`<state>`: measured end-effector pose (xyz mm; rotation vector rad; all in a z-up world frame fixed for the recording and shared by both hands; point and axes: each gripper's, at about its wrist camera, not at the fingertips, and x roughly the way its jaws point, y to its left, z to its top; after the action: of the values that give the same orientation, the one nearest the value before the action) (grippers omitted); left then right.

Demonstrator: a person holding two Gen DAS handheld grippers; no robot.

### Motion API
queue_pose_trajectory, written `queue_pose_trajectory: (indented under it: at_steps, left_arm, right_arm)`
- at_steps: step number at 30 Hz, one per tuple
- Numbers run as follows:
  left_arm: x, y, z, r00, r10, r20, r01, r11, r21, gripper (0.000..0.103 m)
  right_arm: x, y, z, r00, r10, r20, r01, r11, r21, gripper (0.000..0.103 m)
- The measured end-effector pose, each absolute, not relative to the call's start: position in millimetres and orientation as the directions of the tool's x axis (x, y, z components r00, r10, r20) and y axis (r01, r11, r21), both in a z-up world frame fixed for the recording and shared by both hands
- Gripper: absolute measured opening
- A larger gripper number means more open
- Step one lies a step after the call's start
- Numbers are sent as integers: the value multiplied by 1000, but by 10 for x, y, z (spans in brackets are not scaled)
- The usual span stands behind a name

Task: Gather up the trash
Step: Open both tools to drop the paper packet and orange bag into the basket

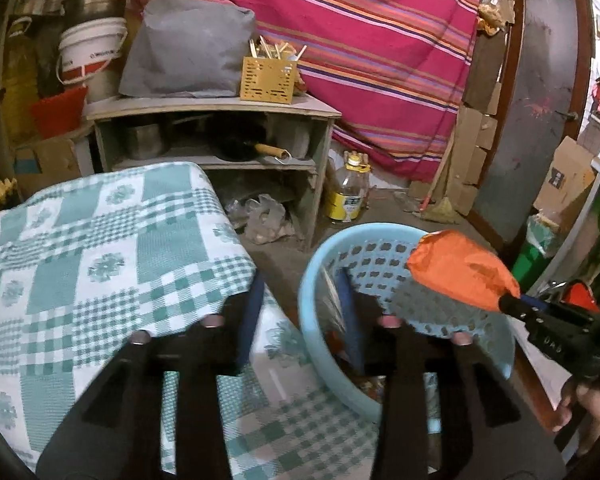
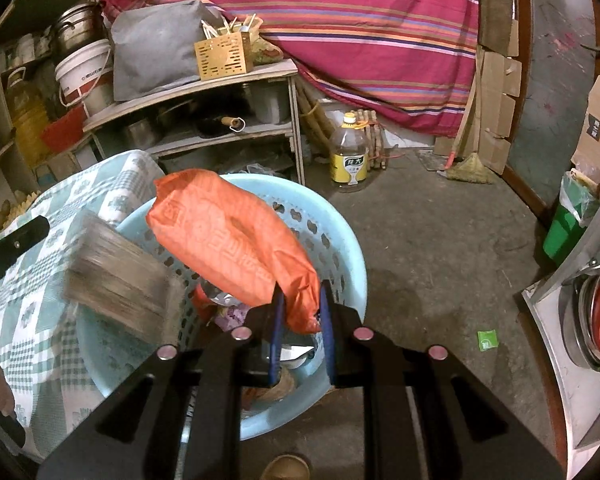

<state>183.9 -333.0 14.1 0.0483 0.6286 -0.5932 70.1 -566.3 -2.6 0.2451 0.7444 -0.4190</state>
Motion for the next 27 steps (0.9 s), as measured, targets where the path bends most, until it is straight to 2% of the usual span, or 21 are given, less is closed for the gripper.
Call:
queue_pose_trajectory:
  at_steps: [2,4,14,15,16,17,18,20,22,25,26,27]
  left_arm:
    - [1840,-3313,158,655,-501,-565,533,837,-125,45]
    - [1846,-3255,172,672,-482,-562,515,850,-112,56]
    - [1876,-2670,313,759,-356,-546,391,919,-55,80]
    - [1867,-2603,336,767,-344,-542,379,924,-50,83]
    - [1852,-2517,362,779,-329,-534,363,931,-44,86]
    - [1832,-2426,389,790,-314,-526,347,937,-38,87]
    - [1807,-2328,415,802,-301,-517,332,943,-34,89]
    - [1767,-2171,458,822,-273,-500,303,953,-22,92]
    - [1714,-2022,500,838,-251,-485,282,959,-11,97]
    - [1597,-1758,562,865,-219,-452,250,968,8,97]
    - [1547,-1665,578,871,-209,-444,240,971,12,97]
    - [1511,-1603,590,876,-203,-438,232,973,14,97]
  right_arm:
    - [702,-5660,-27,659,-279,-699,450,890,69,17]
    - [714,-5643,-30,658,-275,-701,447,892,69,17]
    - [884,-5418,-64,643,-256,-721,413,910,44,20]
    - [913,-5380,-86,635,-258,-728,410,911,35,33]
    - [924,-5358,-102,633,-256,-731,407,913,33,56]
    - [933,-5333,-108,636,-254,-729,406,913,37,65]
    - [937,-5300,-105,642,-252,-724,406,913,42,69]
    - [947,-5254,-92,642,-251,-725,405,913,42,69]
    - [947,-5199,-67,646,-257,-718,409,912,42,77]
    - [927,-5073,-3,670,-242,-702,396,916,62,79]
    - [922,-4987,38,683,-237,-690,385,921,65,81]
    - [920,-4921,69,694,-239,-679,379,923,62,90]
